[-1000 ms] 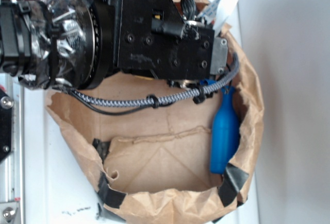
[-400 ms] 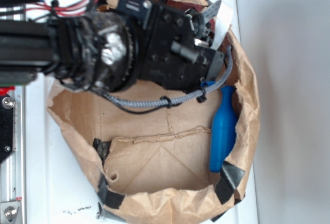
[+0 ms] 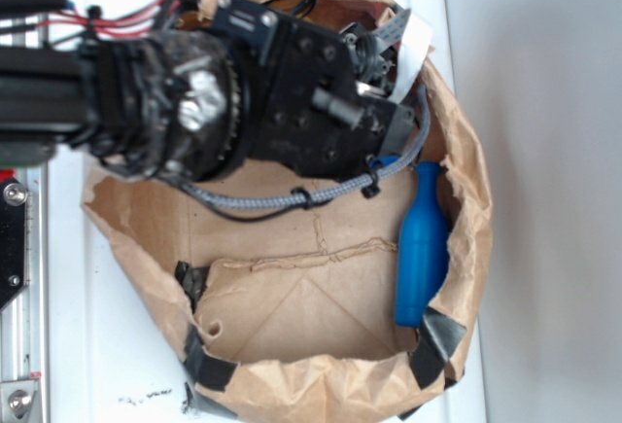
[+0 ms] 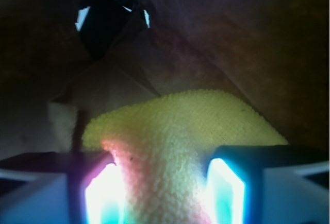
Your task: Grab the yellow cloth.
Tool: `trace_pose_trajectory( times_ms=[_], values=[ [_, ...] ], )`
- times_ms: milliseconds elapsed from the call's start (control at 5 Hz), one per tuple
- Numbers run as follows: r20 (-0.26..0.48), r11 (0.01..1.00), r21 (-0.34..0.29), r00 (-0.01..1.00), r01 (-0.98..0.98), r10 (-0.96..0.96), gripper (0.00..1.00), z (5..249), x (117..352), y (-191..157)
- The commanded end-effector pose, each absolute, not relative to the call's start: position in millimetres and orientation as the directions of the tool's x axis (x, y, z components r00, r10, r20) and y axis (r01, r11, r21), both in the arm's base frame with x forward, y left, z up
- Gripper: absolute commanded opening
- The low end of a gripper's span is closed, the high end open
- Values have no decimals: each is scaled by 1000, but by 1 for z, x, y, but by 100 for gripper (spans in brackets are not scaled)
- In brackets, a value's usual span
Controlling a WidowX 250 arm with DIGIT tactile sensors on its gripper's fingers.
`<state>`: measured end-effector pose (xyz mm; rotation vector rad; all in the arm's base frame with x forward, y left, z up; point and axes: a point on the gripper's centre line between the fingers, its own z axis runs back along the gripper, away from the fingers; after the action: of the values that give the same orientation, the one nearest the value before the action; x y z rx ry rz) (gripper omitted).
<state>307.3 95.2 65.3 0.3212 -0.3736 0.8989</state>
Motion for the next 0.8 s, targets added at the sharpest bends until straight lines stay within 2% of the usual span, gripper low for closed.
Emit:
trace_pose_trajectory(
  times_ms=[0,200,400,600],
  values=[
    [440,625,-28,552,-780,709,0,130,290,93],
    [401,654,-96,572,-750,715,0,157,282,81],
    [307,691,-135,633,-710,711,0,188,274,67],
    [232,760,-139,725,-635,649,0,201,266,49]
  ],
)
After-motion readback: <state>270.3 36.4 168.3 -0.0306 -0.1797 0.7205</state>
